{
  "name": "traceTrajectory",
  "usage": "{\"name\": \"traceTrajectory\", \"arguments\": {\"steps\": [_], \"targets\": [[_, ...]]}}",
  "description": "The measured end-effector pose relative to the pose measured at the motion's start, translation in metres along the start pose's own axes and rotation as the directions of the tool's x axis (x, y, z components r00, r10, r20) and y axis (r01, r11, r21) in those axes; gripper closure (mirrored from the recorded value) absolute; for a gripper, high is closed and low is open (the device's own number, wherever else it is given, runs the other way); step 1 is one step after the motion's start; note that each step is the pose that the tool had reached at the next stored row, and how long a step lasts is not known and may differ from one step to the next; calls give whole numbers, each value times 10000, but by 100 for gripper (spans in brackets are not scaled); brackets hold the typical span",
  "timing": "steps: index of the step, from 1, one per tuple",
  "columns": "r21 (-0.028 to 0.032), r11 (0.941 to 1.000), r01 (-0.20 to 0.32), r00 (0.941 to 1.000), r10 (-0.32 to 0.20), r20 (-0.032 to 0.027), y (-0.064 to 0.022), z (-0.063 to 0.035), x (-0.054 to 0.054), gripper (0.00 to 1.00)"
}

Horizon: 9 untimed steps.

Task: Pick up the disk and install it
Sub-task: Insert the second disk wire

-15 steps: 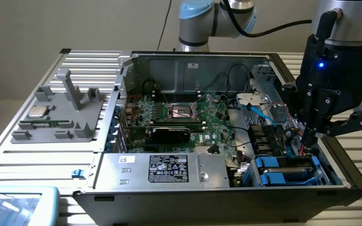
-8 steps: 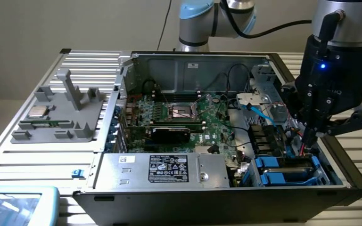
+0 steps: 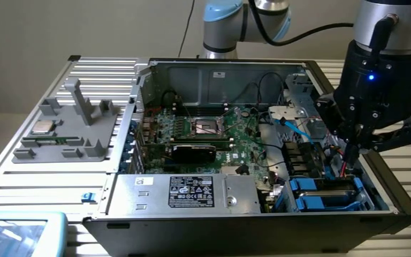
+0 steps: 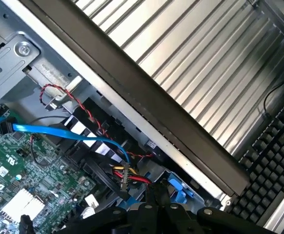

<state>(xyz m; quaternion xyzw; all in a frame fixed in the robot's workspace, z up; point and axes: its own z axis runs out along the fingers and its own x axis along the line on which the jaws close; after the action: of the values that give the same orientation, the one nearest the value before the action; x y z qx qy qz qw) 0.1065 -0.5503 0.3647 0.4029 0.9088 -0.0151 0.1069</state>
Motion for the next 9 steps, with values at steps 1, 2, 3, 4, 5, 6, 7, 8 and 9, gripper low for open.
{"name": "traceTrajectory", "arguments": {"steps": [1,2,3,4,5,6,7,8,9], "targets": [[64,10000,74,10000,-73,-52,-1,0,1,89],[130,9998,148,9998,-146,-104,-1,1,2,89],[200,9995,224,9996,-221,-156,-2,0,2,89],[269,9992,299,9993,-294,-209,-2,0,2,89],[338,9987,378,9990,-369,-266,-3,0,3,89],[403,9982,450,9985,-438,-320,-3,-1,3,89],[473,9975,528,9980,-511,-378,-4,-1,4,89],[537,9967,605,9974,-582,-434,-5,-1,4,89],[601,9959,682,9967,-653,-490,-5,0,5,89]]}}
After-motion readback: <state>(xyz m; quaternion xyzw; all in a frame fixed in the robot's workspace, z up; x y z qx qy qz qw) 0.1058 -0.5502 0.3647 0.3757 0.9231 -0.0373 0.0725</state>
